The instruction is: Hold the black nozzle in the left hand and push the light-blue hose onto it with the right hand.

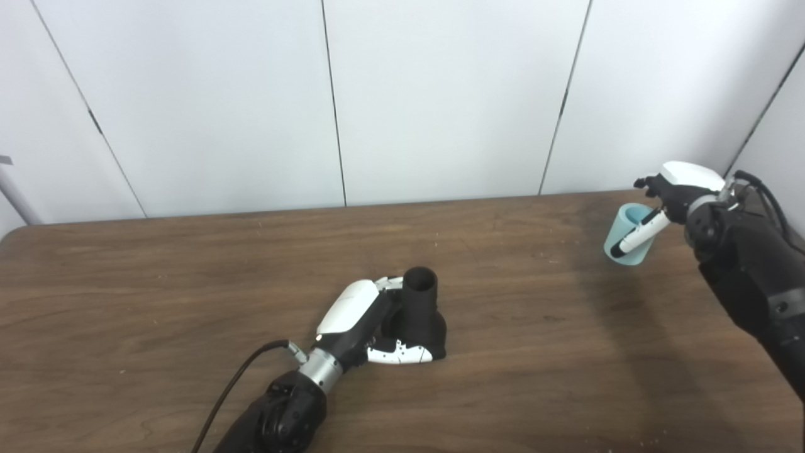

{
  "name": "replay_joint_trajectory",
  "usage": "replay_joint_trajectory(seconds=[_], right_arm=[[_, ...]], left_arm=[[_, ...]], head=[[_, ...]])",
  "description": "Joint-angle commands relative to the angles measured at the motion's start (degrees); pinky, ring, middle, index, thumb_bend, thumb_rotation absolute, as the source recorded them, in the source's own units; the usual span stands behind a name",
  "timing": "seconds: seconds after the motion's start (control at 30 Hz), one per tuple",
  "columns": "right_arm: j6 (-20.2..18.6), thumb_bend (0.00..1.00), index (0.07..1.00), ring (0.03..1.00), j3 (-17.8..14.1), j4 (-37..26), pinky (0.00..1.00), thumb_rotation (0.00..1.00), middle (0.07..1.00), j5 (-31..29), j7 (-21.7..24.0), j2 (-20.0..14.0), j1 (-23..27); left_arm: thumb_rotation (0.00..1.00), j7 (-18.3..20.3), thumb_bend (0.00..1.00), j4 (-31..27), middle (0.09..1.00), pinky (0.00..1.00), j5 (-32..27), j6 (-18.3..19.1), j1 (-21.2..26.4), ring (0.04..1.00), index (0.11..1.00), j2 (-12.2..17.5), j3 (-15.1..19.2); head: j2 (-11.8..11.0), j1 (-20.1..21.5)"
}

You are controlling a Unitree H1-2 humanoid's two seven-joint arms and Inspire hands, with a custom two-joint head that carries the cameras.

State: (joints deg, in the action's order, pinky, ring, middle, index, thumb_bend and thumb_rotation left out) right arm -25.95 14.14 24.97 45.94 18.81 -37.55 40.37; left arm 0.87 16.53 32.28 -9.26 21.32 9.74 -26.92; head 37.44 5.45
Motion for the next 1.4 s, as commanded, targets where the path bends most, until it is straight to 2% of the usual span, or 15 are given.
replay_joint_trajectory(seconds=[0.0,0.07,0.1,0.17,0.23,0.3,0.43,0.57,0.63,0.8,0.9,1.03,1.27,1.33,1.37], right_arm=[[1.44,0.92,0.803,0.434,-3.12,-1.49,0.36,0.31,0.571,-1.96,-4.53,-1.12,3.37],[0.05,0.87,0.775,0.339,-6.94,-1.60,0.27,0.29,0.447,-4.92,-5.04,0.77,3.24],[-0.54,0.85,0.768,0.332,-8.79,-1.38,0.26,0.29,0.450,-5.81,-4.60,1.69,3.37],[-0.97,0.83,0.755,0.356,-11.54,-0.71,0.27,0.28,0.522,-6.52,-2.54,2.82,3.67],[-0.97,0.82,0.738,0.350,-12.26,-0.19,0.26,0.27,0.514,-5.08,0.01,3.12,3.98],[-0.97,0.80,0.724,0.322,-10.54,1.03,0.24,0.27,0.489,-1.53,2.83,2.61,4.73],[-0.95,0.79,0.705,0.287,-4.52,2.44,0.20,0.30,0.458,4.15,7.21,0.62,5.62],[-0.64,0.75,0.682,0.241,0.41,1.95,0.15,0.28,0.392,5.80,7.23,-0.73,5.06],[-0.65,0.75,0.667,0.238,2.37,1.82,0.17,0.28,0.372,6.74,7.10,-1.08,4.86],[-0.64,0.76,0.673,0.318,7.64,2.75,0.25,0.30,0.480,8.86,10.23,-2.22,5.89],[-0.82,0.76,0.661,0.344,8.45,3.30,0.27,0.30,0.505,8.96,10.78,-2.29,6.26],[-0.91,0.77,0.655,0.346,7.87,3.54,0.28,0.31,0.502,9.00,11.52,-1.88,6.36],[-0.81,0.75,0.660,0.307,7.30,3.73,0.24,0.27,0.468,7.55,12.19,-1.82,6.33],[-0.69,0.74,0.663,0.321,6.98,2.28,0.24,0.22,0.463,6.52,12.70,-2.18,5.67],[-0.51,0.64,0.664,0.307,6.87,1.79,0.21,0.09,0.470,5.98,12.82,-2.35,5.38]], left_arm=[[0.46,1.02,0.48,4.54,0.737,0.93,1.26,1.04,-8.17,0.876,0.498,0.38,-1.94],[0.46,1.03,0.48,4.56,0.737,0.93,1.32,0.93,-8.14,0.876,0.511,0.47,-2.00],[0.46,1.08,0.48,4.55,0.737,0.93,1.32,0.92,-8.12,0.876,0.515,0.51,-2.01],[0.46,1.27,0.48,4.46,0.737,0.94,1.25,1.01,-8.01,0.876,0.508,0.58,-1.98],[0.46,1.42,0.48,4.33,0.737,0.94,1.14,1.12,-7.89,0.875,0.492,0.65,-1.87],[0.46,1.45,0.48,4.25,0.737,0.94,1.06,1.29,-7.79,0.875,0.481,0.66,-1.73],[0.46,1.49,0.48,3.96,0.736,0.93,1.02,1.83,-7.75,0.882,0.477,0.55,-1.58],[0.46,1.55,0.48,3.28,0.736,0.93,0.97,2.54,-8.00,0.887,0.486,0.35,-1.46],[0.46,1.64,0.48,2.93,0.735,0.92,0.88,2.78,-8.10,0.887,0.489,0.37,-1.41],[0.46,1.75,0.48,2.60,0.735,0.93,0.90,3.16,-8.26,0.902,0.492,0.35,-1.41],[0.46,1.85,0.48,2.53,0.735,0.94,0.91,3.17,-8.36,0.900,0.498,0.31,-1.43],[0.46,2.12,0.48,2.54,0.735,0.94,0.55,3.02,-8.29,0.893,0.486,0.46,-1.23],[0.46,2.20,0.48,2.56,0.735,0.93,0.51,2.97,-8.20,0.894,0.471,0.52,-1.23],[0.45,2.10,0.48,2.48,0.734,0.93,0.54,2.93,-8.22,0.896,0.468,0.52,-1.20],[0.45,2.11,0.48,2.36,0.734,0.93,0.54,2.99,-8.23,0.897,0.468,0.52,-1.18]], head=[[0.10,0.01],[0.15,0.04],[0.20,0.09],[0.20,0.09],[0.38,0.06],[0.57,-0.08],[0.81,-0.33],[0.98,-0.38],[0.98,-0.38],[1.13,-0.38],[1.28,-0.32],[1.32,-0.21],[1.32,-0.20],[1.32,-0.20],[1.45,-0.35]])
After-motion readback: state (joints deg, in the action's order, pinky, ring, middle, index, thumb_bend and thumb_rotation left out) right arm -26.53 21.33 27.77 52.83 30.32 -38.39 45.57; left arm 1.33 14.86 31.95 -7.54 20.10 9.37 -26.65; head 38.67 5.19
